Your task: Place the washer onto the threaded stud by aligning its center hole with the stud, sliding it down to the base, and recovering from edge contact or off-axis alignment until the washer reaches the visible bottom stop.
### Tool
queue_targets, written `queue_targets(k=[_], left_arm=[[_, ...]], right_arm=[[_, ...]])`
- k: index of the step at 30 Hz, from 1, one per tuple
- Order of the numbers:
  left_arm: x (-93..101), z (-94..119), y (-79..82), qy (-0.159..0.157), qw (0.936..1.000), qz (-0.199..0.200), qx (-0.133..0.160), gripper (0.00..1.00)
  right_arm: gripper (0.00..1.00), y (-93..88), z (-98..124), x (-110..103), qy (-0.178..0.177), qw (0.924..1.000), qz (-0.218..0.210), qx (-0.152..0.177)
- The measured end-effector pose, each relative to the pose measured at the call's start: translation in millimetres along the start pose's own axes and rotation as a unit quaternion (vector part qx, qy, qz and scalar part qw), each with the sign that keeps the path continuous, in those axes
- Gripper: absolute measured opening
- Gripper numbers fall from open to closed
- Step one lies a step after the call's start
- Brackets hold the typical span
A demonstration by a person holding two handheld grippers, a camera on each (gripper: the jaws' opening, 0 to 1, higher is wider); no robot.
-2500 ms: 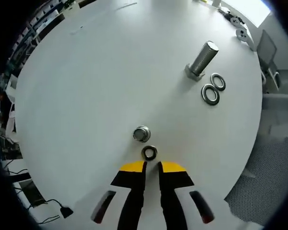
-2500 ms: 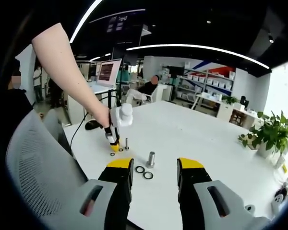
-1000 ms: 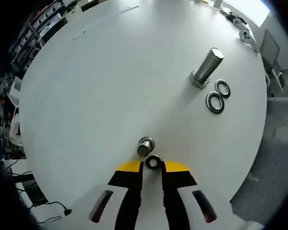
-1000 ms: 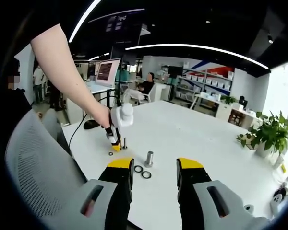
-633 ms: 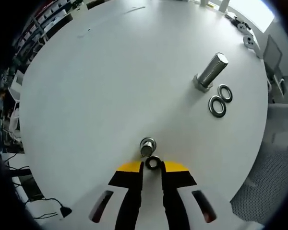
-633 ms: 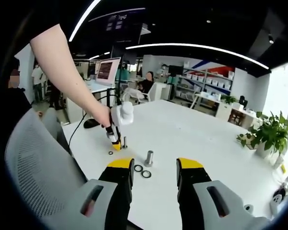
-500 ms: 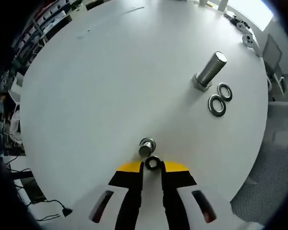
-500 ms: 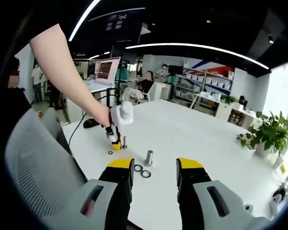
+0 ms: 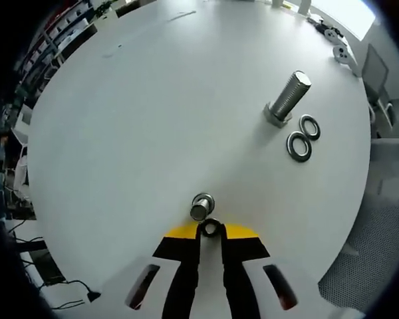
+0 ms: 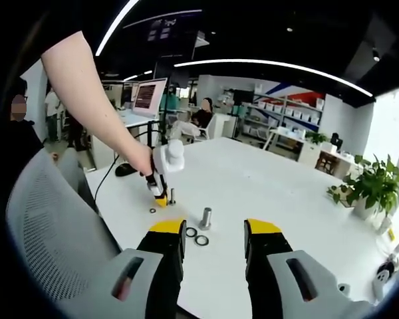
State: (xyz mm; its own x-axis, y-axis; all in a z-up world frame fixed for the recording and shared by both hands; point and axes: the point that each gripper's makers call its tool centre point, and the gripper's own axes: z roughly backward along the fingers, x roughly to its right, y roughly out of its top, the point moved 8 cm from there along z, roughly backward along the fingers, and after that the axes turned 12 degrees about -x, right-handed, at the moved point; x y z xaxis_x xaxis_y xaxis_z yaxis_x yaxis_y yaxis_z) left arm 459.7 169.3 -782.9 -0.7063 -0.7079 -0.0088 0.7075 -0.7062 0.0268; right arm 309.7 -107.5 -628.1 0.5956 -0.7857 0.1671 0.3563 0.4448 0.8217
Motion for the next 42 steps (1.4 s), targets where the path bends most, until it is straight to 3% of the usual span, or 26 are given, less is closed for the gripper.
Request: queue_targets(k=[9, 18, 30, 42], left_arm=[[0.6, -0.5, -0.6, 0.001, 1.0, -0.003, 0.002, 0.09], [0.2, 1.1, -19.4, -0.007, 0.9999, -0.006, 0.012, 0.09], [-4.1, 33.0, -15.7, -0.003, 0.9967, 0.011, 0.081, 0.09], [-6.5, 55.7, -14.0, 0.013, 0.9942, -0.003, 0.107, 0.09]], right_arm=[[0.37, -0.5, -0.6, 0.1, 0.0, 1.0, 0.001, -0.002], [0.37, 0.3, -0.5, -0.5, 0.001, 1.0, 0.003, 0.0], [0.37, 1.6, 0.1, -0.6, 0.0, 1.0, 0.005, 0.004], [0.37, 1.9, 1.5, 0.7, -0.004, 1.0, 0.003, 0.008]])
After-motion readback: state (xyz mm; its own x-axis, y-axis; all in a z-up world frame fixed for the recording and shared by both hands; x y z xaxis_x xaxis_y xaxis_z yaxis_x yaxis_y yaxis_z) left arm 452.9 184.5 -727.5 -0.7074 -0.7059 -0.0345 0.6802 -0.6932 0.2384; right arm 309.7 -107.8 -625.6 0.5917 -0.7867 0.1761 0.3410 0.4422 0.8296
